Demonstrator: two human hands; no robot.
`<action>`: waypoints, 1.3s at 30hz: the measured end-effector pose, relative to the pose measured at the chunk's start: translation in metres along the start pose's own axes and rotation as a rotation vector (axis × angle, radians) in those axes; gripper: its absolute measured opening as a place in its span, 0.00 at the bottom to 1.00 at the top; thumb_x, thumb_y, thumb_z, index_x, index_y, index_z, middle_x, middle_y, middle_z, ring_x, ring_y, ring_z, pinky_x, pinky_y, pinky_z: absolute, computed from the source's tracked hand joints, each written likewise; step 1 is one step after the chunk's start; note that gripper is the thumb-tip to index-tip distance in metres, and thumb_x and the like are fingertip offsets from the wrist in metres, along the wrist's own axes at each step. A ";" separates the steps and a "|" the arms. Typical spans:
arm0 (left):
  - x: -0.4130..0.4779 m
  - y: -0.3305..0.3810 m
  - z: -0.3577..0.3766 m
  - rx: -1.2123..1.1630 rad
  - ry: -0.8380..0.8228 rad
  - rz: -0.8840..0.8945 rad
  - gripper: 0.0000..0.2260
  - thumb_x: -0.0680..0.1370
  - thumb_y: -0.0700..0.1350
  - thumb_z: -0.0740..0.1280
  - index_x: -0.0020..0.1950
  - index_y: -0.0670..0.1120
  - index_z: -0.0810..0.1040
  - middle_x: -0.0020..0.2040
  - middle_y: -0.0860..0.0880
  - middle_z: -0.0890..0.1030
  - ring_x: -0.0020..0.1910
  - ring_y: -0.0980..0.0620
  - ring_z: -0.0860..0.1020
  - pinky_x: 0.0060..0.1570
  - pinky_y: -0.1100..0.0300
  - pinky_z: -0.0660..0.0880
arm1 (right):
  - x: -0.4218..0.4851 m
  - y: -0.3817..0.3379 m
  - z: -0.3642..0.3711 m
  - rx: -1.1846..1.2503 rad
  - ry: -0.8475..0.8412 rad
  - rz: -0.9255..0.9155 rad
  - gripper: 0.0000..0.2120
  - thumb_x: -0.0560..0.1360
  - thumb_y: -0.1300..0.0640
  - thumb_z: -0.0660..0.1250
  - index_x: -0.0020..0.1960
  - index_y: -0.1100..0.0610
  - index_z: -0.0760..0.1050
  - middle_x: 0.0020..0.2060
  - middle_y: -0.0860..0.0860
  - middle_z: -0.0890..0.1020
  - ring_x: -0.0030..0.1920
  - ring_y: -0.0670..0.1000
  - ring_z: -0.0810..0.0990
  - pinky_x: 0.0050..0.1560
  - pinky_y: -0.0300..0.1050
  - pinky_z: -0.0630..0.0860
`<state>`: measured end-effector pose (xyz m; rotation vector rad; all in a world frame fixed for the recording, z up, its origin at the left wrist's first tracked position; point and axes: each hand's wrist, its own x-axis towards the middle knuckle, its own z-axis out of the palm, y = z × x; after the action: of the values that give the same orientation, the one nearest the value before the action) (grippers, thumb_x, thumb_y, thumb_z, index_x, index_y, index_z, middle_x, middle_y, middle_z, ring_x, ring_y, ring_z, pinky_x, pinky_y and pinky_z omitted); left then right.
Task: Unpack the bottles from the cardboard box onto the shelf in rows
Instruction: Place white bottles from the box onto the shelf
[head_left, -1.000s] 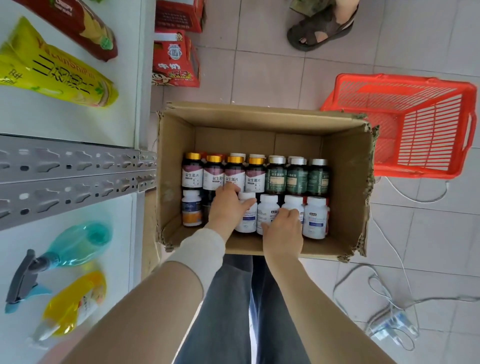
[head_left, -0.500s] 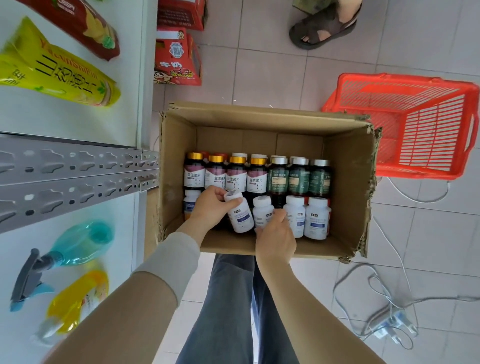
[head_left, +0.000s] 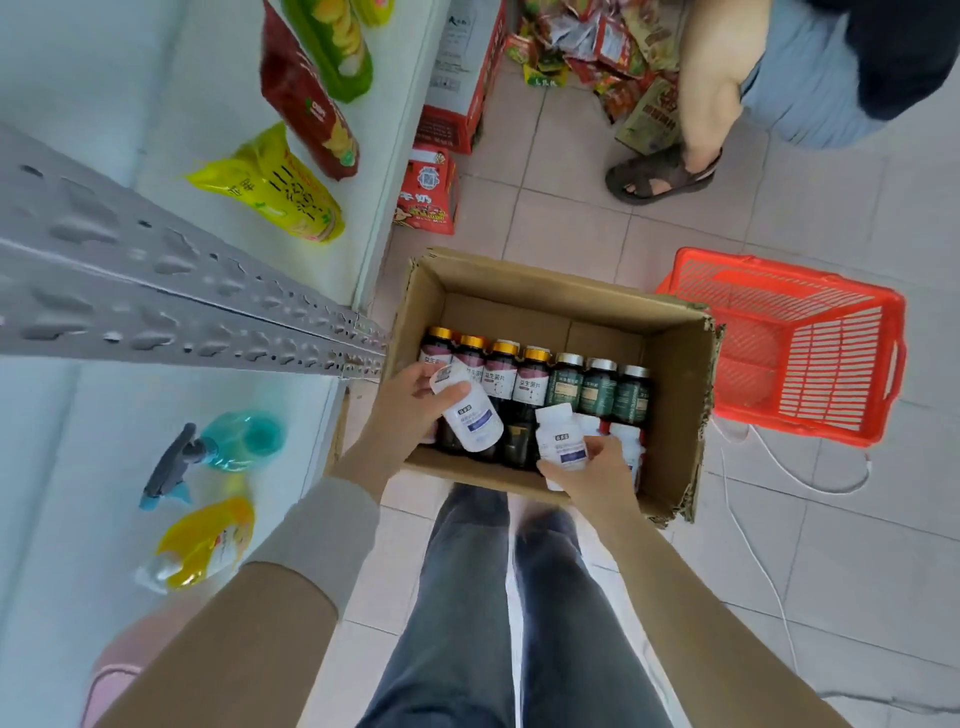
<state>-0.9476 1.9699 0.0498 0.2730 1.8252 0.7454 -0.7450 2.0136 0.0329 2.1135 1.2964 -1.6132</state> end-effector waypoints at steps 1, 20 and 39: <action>-0.016 0.006 -0.004 -0.032 0.001 0.042 0.08 0.75 0.43 0.70 0.51 0.51 0.75 0.46 0.54 0.80 0.50 0.52 0.78 0.50 0.60 0.76 | -0.011 -0.004 -0.010 0.030 -0.050 -0.037 0.29 0.67 0.56 0.75 0.62 0.56 0.64 0.54 0.51 0.76 0.52 0.50 0.77 0.48 0.39 0.76; -0.456 0.059 -0.043 -0.425 0.534 0.797 0.13 0.66 0.49 0.71 0.50 0.55 0.80 0.43 0.54 0.84 0.43 0.53 0.80 0.47 0.55 0.77 | -0.334 -0.034 -0.133 -0.158 -0.797 -1.029 0.19 0.72 0.68 0.69 0.56 0.50 0.68 0.49 0.46 0.79 0.41 0.33 0.79 0.42 0.27 0.75; -0.599 0.104 -0.229 -0.203 0.982 0.866 0.13 0.73 0.45 0.70 0.57 0.47 0.78 0.45 0.53 0.82 0.43 0.58 0.80 0.40 0.70 0.77 | -0.526 -0.182 -0.020 -0.137 -1.015 -1.501 0.16 0.74 0.63 0.64 0.55 0.45 0.70 0.46 0.37 0.82 0.47 0.32 0.80 0.46 0.29 0.75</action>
<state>-0.9449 1.6579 0.6194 0.6608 2.5059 1.9026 -0.8775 1.8611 0.5519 -0.2997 2.3690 -2.2300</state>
